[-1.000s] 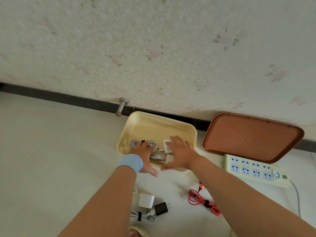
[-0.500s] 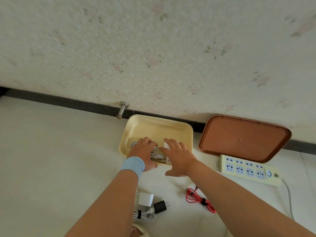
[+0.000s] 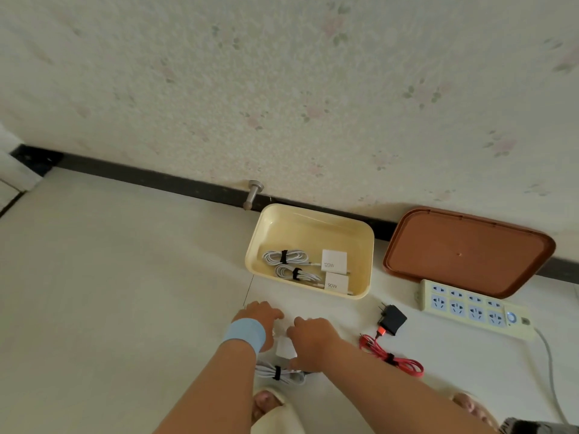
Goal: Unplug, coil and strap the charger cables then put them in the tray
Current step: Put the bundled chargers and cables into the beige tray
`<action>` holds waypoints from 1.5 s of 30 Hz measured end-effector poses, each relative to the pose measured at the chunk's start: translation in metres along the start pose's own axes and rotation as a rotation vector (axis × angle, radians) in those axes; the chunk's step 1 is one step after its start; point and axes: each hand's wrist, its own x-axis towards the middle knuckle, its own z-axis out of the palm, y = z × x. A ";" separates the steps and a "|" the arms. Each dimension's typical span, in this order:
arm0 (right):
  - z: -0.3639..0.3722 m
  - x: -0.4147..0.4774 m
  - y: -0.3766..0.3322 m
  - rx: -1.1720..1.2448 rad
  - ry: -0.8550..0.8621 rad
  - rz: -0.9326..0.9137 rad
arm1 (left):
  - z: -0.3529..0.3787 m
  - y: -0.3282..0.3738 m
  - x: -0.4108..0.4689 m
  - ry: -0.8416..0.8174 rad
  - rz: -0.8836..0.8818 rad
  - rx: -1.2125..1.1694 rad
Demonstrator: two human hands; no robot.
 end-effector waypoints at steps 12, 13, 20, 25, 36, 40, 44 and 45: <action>-0.017 0.014 0.041 0.413 0.076 0.037 | -0.012 -0.004 0.015 0.102 0.017 -0.007; -0.019 0.014 0.043 0.457 0.092 0.034 | -0.016 -0.007 0.015 0.081 0.014 -0.055; -0.064 -0.001 0.060 0.956 -0.111 0.090 | -0.088 -0.010 0.005 0.193 0.055 -0.409; -0.104 -0.009 0.091 1.026 0.053 0.145 | -0.137 0.006 0.002 0.311 0.078 -0.345; -0.096 0.035 0.131 1.007 0.525 0.476 | -0.116 0.019 0.055 0.577 -0.061 -0.212; -0.089 0.055 0.125 1.159 0.566 0.428 | -0.106 0.004 0.071 0.614 -0.063 -0.395; -0.080 0.070 0.129 1.033 0.456 0.338 | -0.098 -0.004 0.081 0.551 -0.008 -0.459; -0.079 0.073 0.130 0.957 0.402 0.328 | -0.096 -0.004 0.083 0.557 0.004 -0.405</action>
